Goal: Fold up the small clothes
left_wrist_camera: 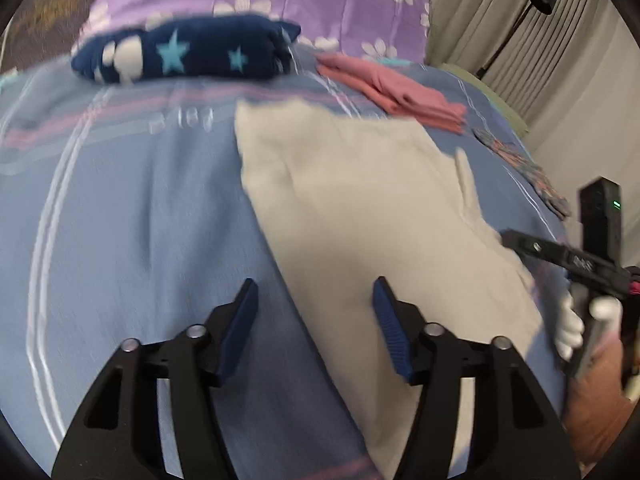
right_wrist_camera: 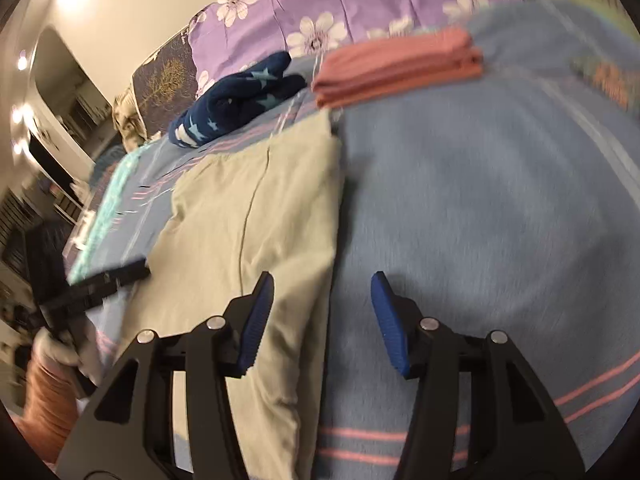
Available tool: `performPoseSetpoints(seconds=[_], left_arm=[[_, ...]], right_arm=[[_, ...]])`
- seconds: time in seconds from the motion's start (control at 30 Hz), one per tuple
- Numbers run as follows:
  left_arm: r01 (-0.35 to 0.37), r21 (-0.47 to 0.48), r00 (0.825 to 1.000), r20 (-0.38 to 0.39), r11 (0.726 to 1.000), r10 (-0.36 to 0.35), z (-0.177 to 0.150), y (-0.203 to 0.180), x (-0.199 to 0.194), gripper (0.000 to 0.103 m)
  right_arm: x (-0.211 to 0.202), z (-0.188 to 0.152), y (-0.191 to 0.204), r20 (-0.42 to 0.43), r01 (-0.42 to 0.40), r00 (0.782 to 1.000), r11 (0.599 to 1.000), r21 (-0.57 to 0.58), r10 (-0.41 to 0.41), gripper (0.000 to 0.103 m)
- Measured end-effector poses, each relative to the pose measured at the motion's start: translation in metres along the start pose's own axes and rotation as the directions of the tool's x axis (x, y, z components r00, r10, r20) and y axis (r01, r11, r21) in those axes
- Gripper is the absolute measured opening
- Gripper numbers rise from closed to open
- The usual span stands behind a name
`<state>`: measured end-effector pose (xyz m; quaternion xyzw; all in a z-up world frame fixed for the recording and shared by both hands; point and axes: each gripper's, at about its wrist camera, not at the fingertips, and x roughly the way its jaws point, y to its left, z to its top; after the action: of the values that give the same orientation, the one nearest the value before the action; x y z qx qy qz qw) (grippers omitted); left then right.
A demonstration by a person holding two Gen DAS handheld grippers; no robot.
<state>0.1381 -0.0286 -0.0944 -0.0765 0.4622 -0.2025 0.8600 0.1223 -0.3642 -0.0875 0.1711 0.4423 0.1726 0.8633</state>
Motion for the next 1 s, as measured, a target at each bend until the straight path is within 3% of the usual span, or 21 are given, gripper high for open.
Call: performPoseSetpoints(seconds=[0.17, 0.33, 0.43, 0.5, 0.77, 0.83, 1.0], left_arm=[[0.113, -0.098, 0.993, -0.01, 0.989, -0.115, -0.014, 0.009, -0.005, 0.063], [0.123, -0.073, 0.992, -0.032, 0.99, -0.125, -0.013, 0.005, 0.004, 0.073], [0.118, -0.041, 0.992, -0.037, 0.992, -0.119, -0.005, 0.0, 0.014, 0.076], [0.109, -0.024, 0.993, -0.041, 0.994, -0.11, 0.003, -0.003, 0.019, 0.076], [0.128, -0.026, 0.991, -0.047, 0.991, -0.129, 0.03, -0.002, 0.041, 0.076], [0.111, -0.015, 0.993, -0.046, 0.994, -0.112, 0.034, -0.002, 0.044, 0.063], [0.115, -0.039, 0.992, -0.042, 0.993, -0.116, 0.038, 0.007, 0.045, 0.05]], right_arm=[[-0.001, -0.008, 0.005, -0.023, -0.052, 0.998, 0.999, -0.008, 0.052, 0.053], [0.014, -0.009, 0.012, -0.074, -0.1, 0.993, 0.994, -0.053, 0.096, 0.053], [0.023, 0.001, 0.002, -0.084, -0.157, 0.984, 0.988, 0.002, 0.157, 0.051], [0.028, 0.01, -0.003, -0.096, -0.174, 0.98, 0.984, 0.035, 0.177, 0.044], [0.05, 0.033, -0.002, -0.143, -0.181, 0.973, 0.983, 0.017, 0.181, 0.043], [0.056, 0.037, -0.001, -0.141, -0.181, 0.973, 0.983, 0.01, 0.18, 0.043], [0.066, 0.045, 0.001, -0.131, -0.189, 0.973, 0.982, 0.008, 0.189, 0.043]])
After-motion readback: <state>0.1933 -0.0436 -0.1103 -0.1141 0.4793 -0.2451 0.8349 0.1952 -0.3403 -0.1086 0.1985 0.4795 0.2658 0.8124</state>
